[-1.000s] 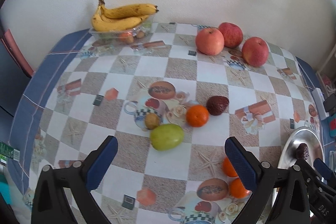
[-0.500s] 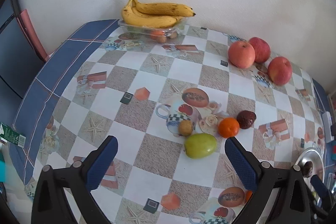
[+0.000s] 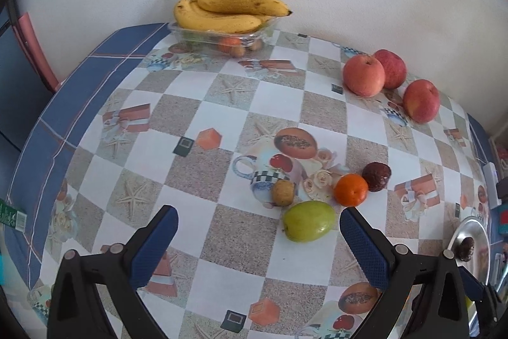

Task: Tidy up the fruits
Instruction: 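Withdraw both tools from the bowl toward the tangerines and pear, then grasp a green pear with the left tool while the right tool grasps a tangerine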

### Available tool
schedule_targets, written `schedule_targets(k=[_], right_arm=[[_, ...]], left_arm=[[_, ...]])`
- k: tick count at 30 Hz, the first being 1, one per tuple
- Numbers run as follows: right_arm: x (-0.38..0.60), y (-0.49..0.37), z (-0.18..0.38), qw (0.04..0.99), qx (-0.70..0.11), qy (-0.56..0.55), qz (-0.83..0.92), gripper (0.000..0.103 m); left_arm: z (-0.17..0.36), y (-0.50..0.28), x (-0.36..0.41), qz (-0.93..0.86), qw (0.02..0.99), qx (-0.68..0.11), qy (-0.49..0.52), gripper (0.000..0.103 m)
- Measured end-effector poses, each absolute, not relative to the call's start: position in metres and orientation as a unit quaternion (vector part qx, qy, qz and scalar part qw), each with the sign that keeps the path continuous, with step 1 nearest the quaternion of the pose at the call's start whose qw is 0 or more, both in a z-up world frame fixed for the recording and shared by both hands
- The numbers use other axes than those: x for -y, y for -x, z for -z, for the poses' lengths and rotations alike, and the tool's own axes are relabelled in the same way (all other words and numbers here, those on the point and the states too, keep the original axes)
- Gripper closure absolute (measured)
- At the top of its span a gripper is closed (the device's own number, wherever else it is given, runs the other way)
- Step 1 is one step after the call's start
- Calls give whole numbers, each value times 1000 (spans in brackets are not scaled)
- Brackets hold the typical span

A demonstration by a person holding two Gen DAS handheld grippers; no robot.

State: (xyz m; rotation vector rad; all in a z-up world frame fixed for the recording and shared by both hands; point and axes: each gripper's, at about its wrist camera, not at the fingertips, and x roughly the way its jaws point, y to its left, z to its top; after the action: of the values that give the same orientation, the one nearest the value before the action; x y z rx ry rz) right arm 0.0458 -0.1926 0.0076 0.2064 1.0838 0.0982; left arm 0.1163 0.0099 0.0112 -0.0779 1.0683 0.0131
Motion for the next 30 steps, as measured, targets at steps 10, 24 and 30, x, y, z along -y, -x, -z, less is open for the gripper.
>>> schedule_targets(k=[10, 24, 30], right_arm=[[193, -44, -14, 856, -504, -100, -49, 8], [190, -49, 21, 822, -562, -86, -41, 8], [183, -51, 40, 804, -591, -58, -38, 35]], left_arm=[[-15, -118, 5, 35, 867, -497, 18, 0], [33, -134, 21, 62, 835, -546, 40, 2], [50, -138, 26, 67, 824, -561, 48, 21]])
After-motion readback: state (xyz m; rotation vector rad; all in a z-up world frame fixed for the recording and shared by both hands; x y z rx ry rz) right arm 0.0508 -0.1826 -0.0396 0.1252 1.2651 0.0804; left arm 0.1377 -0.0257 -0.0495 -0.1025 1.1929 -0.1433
